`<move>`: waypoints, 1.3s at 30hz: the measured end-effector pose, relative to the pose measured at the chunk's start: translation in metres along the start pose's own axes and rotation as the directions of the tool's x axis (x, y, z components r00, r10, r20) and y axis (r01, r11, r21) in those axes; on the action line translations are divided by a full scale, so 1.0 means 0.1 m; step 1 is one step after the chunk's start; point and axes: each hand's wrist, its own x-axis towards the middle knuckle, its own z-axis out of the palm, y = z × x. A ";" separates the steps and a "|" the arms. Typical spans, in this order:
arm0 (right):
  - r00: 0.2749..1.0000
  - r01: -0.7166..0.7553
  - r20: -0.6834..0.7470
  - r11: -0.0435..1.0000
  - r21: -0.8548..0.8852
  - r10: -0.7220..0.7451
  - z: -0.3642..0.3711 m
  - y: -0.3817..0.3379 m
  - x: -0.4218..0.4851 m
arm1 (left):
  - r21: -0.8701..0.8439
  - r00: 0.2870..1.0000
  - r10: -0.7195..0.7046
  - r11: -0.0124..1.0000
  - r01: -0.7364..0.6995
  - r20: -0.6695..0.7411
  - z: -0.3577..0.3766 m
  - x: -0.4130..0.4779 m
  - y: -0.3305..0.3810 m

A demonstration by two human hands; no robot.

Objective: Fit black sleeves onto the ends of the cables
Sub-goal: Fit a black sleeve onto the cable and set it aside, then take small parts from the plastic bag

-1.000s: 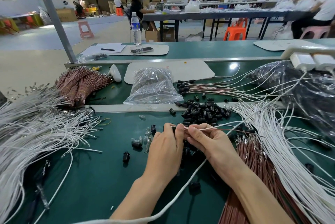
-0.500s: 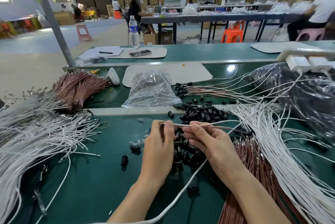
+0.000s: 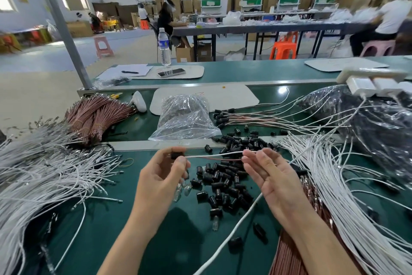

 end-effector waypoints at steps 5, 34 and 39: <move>0.993 -0.115 -0.039 0.991 -0.063 0.112 0.04 0.05 0.02 | -0.264 0.994 -0.106 0.958 0.108 0.020 -0.09 0.08 0.03; 0.954 0.204 0.216 -0.077 -0.976 -0.207 0.31 -0.73 1.07 | 0.848 0.955 -0.198 0.523 -0.086 0.219 0.30 1.03 -0.34; 0.896 0.423 0.437 -0.143 -0.894 -0.078 0.70 -0.07 1.05 | 0.938 0.961 -0.161 0.300 -0.170 0.226 0.16 0.98 -0.55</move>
